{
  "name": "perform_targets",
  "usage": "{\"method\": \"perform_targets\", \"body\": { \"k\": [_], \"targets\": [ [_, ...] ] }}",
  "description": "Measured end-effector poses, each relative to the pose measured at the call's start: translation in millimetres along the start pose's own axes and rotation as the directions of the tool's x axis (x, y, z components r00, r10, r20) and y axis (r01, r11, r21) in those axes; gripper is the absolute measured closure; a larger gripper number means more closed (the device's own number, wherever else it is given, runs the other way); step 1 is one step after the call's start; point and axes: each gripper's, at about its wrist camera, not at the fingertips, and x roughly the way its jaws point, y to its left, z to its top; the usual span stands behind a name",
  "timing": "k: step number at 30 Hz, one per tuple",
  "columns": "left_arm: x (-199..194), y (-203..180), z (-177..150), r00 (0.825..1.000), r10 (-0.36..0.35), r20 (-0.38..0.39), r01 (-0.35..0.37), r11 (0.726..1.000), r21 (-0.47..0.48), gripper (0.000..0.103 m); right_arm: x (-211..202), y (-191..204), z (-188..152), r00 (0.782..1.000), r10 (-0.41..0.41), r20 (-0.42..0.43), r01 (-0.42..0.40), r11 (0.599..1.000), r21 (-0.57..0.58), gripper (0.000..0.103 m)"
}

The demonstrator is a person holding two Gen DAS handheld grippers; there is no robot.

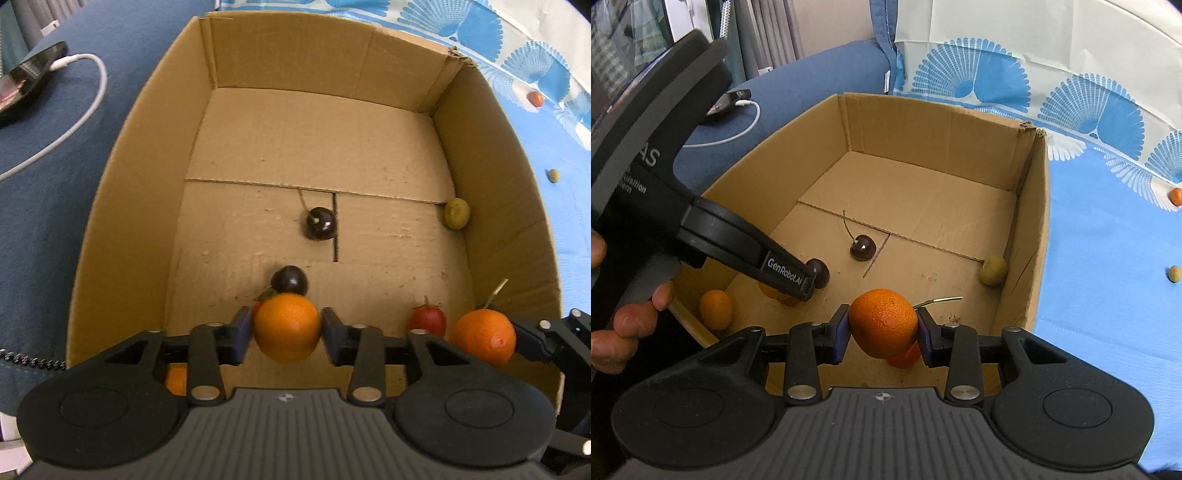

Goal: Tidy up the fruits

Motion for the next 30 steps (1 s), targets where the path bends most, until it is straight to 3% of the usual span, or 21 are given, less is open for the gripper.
{"method": "perform_targets", "body": {
  "k": [1, 2, 3, 5, 11, 19, 30],
  "targets": [
    [-0.4, -0.6, 0.6, 1.000, -0.007, 0.002, 0.007, 1.000, 0.001, 0.016, 0.2, -0.2, -0.2, 1.000, -0.006, 0.003, 0.006, 1.000, 0.001, 0.063],
    [-1.5, -1.1, 0.9, 1.000, -0.007, 0.010, 0.007, 1.000, -0.001, 0.007, 0.4, -0.4, 0.4, 1.000, -0.007, 0.004, 0.007, 1.000, 0.000, 0.057],
    [-3.8, -1.8, 0.7, 1.000, -0.005, 0.028, 0.005, 1.000, 0.001, 0.000, 1.5, -0.3, 1.7, 1.000, -0.004, -0.001, 0.004, 1.000, -0.001, 0.040],
    [-7.7, -4.6, 0.1, 0.999, 0.004, 0.048, -0.005, 1.000, 0.014, 0.000, 0.2, -0.1, 2.3, 1.000, -0.018, 0.004, 0.018, 1.000, 0.003, 0.024],
    [-26.3, -6.3, -8.1, 0.999, 0.007, 0.043, -0.008, 0.999, 0.031, 0.000, -16.4, 0.3, 1.2, 1.000, -0.023, 0.008, 0.023, 1.000, 0.019, 0.012],
    [-78.1, -0.7, -41.9, 0.995, 0.000, 0.103, 0.002, 1.000, -0.012, 0.000, -57.0, -1.6, -12.3, 0.999, -0.028, 0.019, 0.026, 0.996, 0.084, 0.008],
    [-132.6, -4.4, -83.8, 0.979, 0.002, 0.203, 0.010, 0.998, -0.061, 0.000, -124.1, 5.6, -27.1, 0.985, -0.069, 0.157, 0.053, 0.993, 0.105, 0.005]
  ]
}}
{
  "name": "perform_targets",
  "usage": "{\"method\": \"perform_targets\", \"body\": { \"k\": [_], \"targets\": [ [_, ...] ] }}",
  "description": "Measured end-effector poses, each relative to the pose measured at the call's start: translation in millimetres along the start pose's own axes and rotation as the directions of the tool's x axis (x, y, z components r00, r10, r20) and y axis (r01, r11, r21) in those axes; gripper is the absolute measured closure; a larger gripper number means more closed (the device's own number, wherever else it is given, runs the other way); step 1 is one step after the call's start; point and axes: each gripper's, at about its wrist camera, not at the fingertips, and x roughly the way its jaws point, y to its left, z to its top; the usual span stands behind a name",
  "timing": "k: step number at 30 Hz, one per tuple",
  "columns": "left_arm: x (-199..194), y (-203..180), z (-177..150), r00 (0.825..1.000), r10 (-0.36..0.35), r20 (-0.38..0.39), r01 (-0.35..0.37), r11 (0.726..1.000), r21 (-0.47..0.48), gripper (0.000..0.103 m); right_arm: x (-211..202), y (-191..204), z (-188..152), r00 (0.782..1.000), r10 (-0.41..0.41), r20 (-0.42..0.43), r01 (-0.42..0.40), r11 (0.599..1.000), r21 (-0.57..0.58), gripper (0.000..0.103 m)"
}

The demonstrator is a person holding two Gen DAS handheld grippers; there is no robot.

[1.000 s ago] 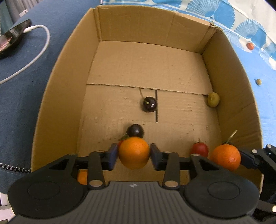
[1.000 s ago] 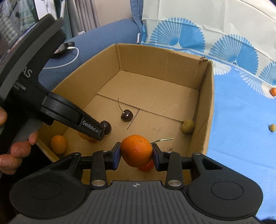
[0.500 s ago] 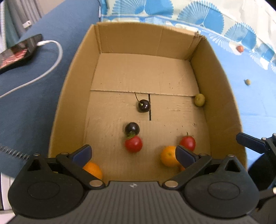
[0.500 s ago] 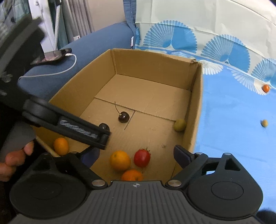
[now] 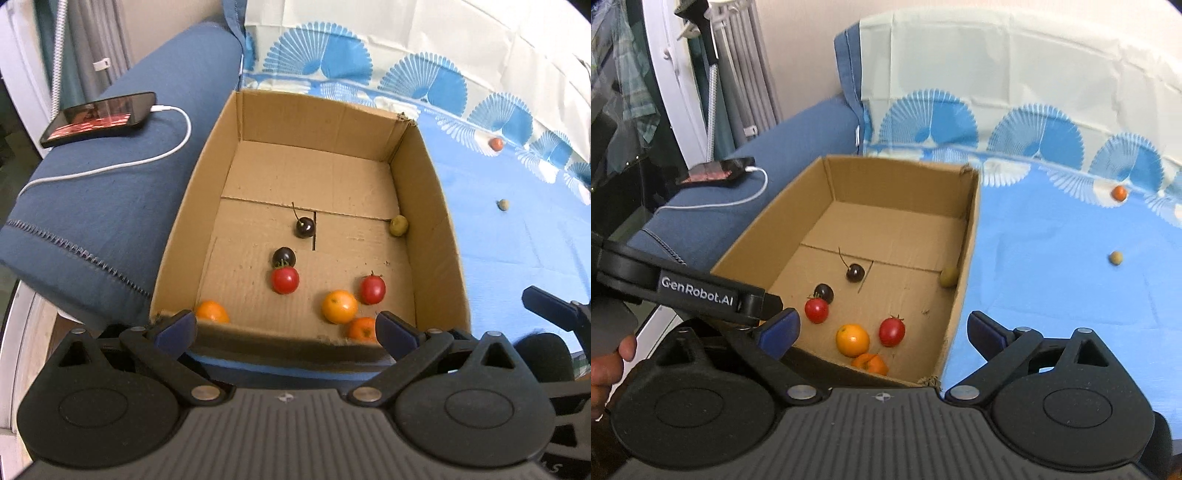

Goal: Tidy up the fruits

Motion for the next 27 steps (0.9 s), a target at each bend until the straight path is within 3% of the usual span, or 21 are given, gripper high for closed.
{"method": "perform_targets", "body": {
  "k": [11, 17, 22, 27],
  "targets": [
    [-46.1, 0.8, -24.6, 0.995, 0.017, 0.097, -0.013, 0.999, -0.036, 0.000, -56.3, 9.4, -12.7, 0.991, -0.041, 0.126, 0.048, 0.998, -0.049, 0.002],
    [-54.8, -9.2, -38.0, 0.994, 0.018, 0.105, -0.017, 1.000, -0.003, 0.000, -81.7, 9.6, -21.4, 0.981, -0.057, 0.184, 0.067, 0.997, -0.046, 0.001],
    [-65.3, -19.3, -48.0, 0.990, 0.014, 0.139, -0.022, 0.998, 0.052, 0.000, -90.4, 9.7, -25.0, 0.978, -0.062, 0.198, 0.070, 0.997, -0.033, 0.001],
    [-70.5, -20.3, -51.9, 0.989, 0.013, 0.147, -0.021, 0.999, 0.047, 0.000, -95.3, 10.7, -25.8, 0.976, -0.059, 0.212, 0.067, 0.997, -0.032, 0.001]
  ]
}}
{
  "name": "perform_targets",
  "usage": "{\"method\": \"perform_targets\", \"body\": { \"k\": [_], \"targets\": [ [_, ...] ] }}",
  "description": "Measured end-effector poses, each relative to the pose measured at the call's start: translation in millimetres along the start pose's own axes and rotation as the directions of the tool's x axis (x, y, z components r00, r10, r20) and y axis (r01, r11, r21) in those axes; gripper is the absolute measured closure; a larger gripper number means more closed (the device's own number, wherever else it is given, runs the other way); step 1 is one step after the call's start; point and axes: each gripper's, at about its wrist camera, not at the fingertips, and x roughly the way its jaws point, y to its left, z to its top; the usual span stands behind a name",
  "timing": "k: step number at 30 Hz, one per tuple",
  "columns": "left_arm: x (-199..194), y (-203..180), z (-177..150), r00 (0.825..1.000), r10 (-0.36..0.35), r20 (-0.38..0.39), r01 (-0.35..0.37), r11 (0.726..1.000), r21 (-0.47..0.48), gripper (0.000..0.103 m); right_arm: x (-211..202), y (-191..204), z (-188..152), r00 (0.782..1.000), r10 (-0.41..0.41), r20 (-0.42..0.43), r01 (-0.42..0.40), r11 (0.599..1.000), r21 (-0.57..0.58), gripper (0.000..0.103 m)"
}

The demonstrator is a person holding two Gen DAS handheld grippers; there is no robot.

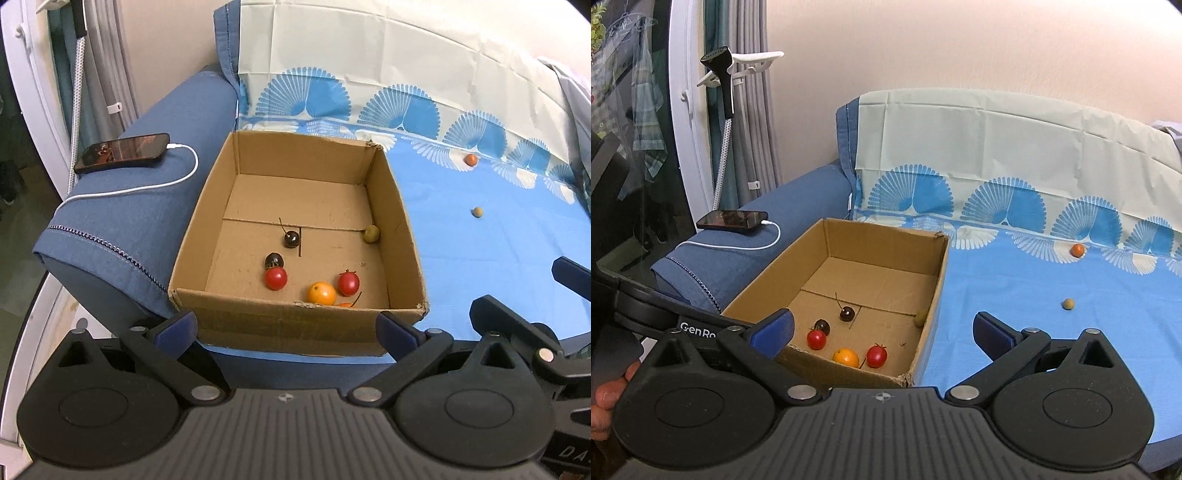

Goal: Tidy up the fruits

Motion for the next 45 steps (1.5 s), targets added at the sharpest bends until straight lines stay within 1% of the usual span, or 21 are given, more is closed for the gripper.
{"method": "perform_targets", "body": {
  "k": [9, 18, 24, 32, 45],
  "targets": [
    [-7.0, -0.8, -0.1, 1.000, 0.014, 0.018, -0.014, 1.000, -0.001, 0.000, -7.7, 0.6, -1.6, 1.000, 0.010, 0.024, -0.010, 1.000, 0.002, 0.001],
    [-14.4, 2.8, -1.5, 0.999, 0.041, 0.030, -0.041, 0.999, 0.000, 0.000, -7.3, 2.2, -0.7, 0.999, 0.033, 0.035, -0.034, 0.999, 0.028, 0.001],
    [-14.4, 1.4, -0.5, 0.998, 0.046, 0.033, -0.047, 0.999, 0.004, 0.000, -7.2, 1.7, -1.2, 0.999, 0.037, 0.039, -0.039, 0.999, 0.038, 0.001],
    [-6.5, -2.3, -0.7, 0.999, 0.040, 0.020, -0.041, 0.999, 0.031, 0.000, 0.9, -3.3, -2.6, 1.000, 0.020, 0.012, -0.020, 0.997, 0.073, 0.001],
    [21.3, 0.7, 4.1, 0.999, 0.025, -0.043, -0.024, 1.000, 0.021, 0.000, 22.7, -6.1, -10.7, 0.998, 0.016, -0.057, -0.012, 0.997, 0.073, 0.001]
  ]
}}
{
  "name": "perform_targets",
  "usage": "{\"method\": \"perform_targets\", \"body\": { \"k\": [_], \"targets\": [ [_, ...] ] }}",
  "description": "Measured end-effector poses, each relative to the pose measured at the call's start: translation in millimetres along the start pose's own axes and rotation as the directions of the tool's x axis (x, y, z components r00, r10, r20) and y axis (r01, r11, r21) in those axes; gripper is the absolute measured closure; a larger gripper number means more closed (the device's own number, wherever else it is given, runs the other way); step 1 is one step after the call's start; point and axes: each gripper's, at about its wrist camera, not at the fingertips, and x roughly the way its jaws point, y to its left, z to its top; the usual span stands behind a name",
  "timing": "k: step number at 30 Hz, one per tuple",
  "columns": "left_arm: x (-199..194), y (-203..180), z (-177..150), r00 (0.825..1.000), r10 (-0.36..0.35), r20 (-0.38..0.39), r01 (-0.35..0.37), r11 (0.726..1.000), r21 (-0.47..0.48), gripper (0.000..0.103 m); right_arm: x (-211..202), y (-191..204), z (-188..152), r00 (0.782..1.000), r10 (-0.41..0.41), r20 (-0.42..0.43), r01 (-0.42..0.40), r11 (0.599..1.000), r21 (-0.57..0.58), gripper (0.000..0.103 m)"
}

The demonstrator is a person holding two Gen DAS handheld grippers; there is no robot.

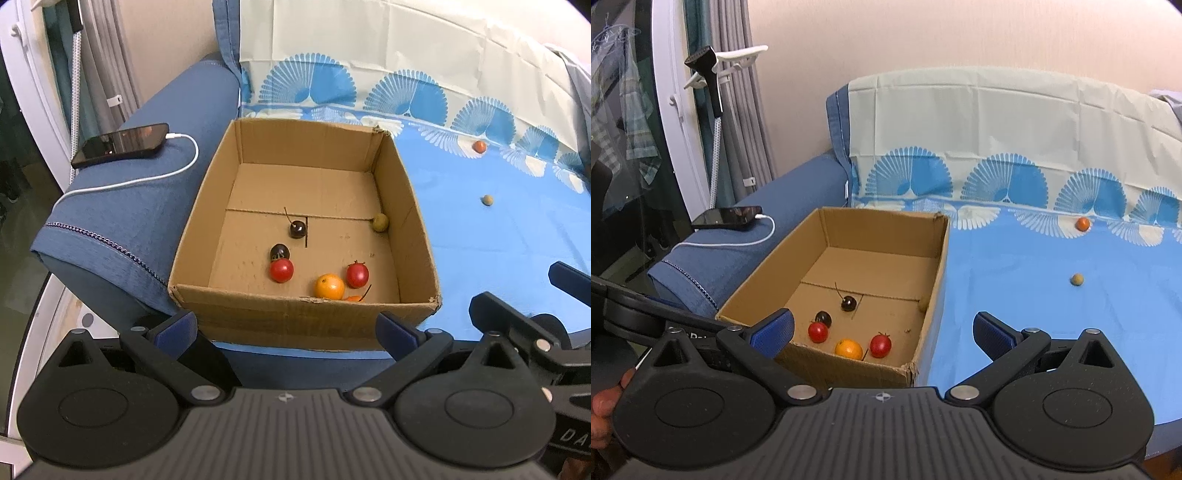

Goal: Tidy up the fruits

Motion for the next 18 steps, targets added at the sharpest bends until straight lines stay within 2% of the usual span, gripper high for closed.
{"method": "perform_targets", "body": {
  "k": [18],
  "targets": [
    [28.4, -11.4, 17.5, 0.998, 0.008, -0.062, -0.008, 1.000, 0.005, 0.000, 30.5, -19.4, -2.7, 0.997, -0.012, -0.072, 0.015, 0.999, 0.041, 0.001]
  ]
}}
